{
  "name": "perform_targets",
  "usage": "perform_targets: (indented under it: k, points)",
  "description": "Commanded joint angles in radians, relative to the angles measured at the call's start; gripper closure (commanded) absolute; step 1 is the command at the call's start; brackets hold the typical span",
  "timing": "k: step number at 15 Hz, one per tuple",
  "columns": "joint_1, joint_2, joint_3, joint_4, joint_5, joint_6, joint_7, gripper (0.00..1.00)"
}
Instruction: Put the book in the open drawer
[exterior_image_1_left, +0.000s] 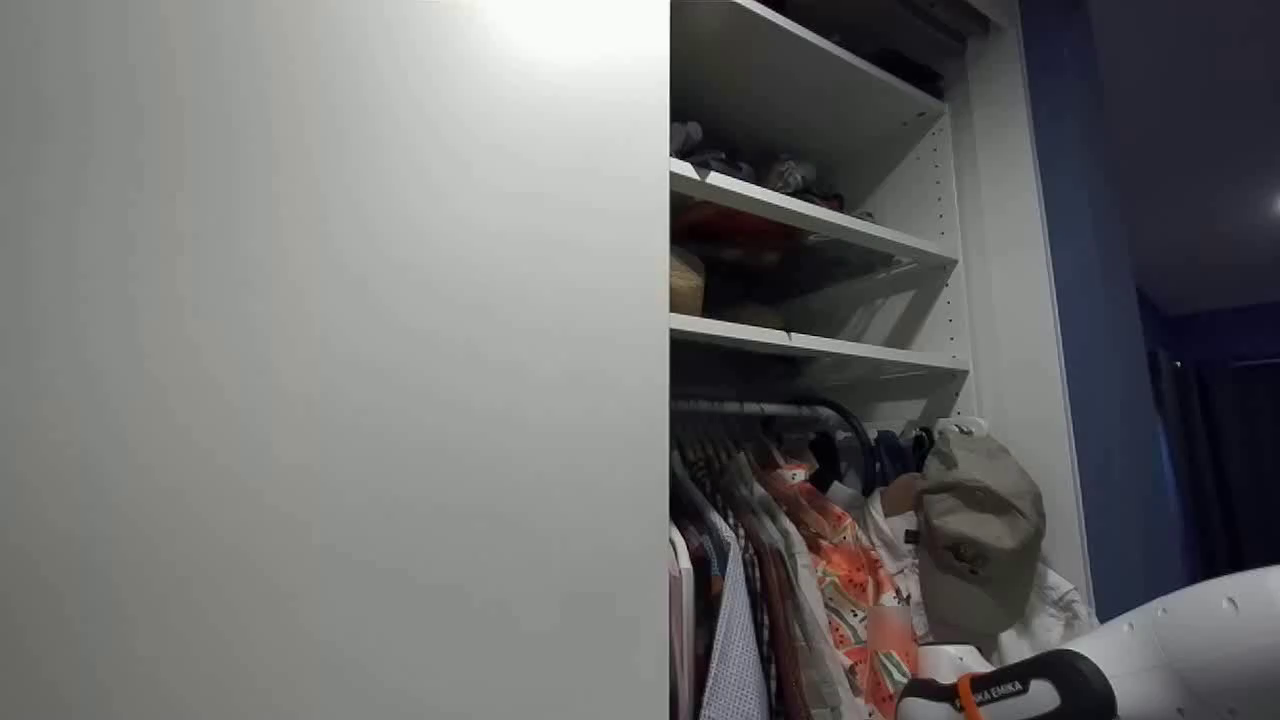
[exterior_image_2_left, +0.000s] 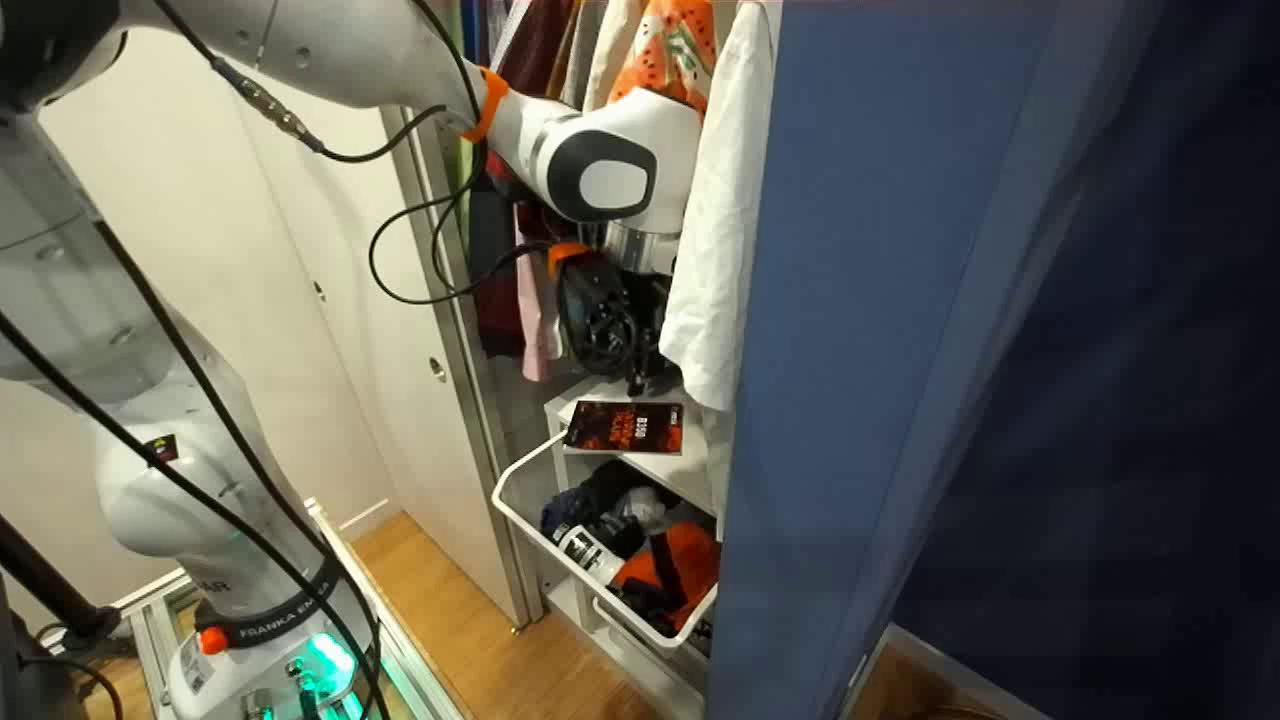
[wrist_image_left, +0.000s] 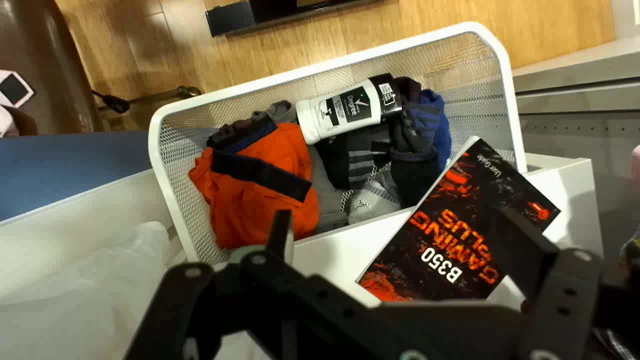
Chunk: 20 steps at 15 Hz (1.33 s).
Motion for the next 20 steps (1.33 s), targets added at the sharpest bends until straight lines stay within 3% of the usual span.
perform_targets:
  k: [1, 4, 12, 14, 20]
  points:
    - [-0.009, 0.001, 0.009, 0.001, 0.001, -0.002, -0.001, 0.00]
    - [-0.003, 0.024, 0.006, -0.031, 0.081, 0.050, 0.008, 0.00]
    - [0.016, 0.180, 0.036, -0.224, 0.563, 0.379, -0.061, 0.00]
    - [0.015, 0.248, 0.053, -0.262, 0.605, 0.451, -0.071, 0.00]
    - [-0.003, 0.299, 0.067, -0.262, 0.589, 0.418, -0.079, 0.00]
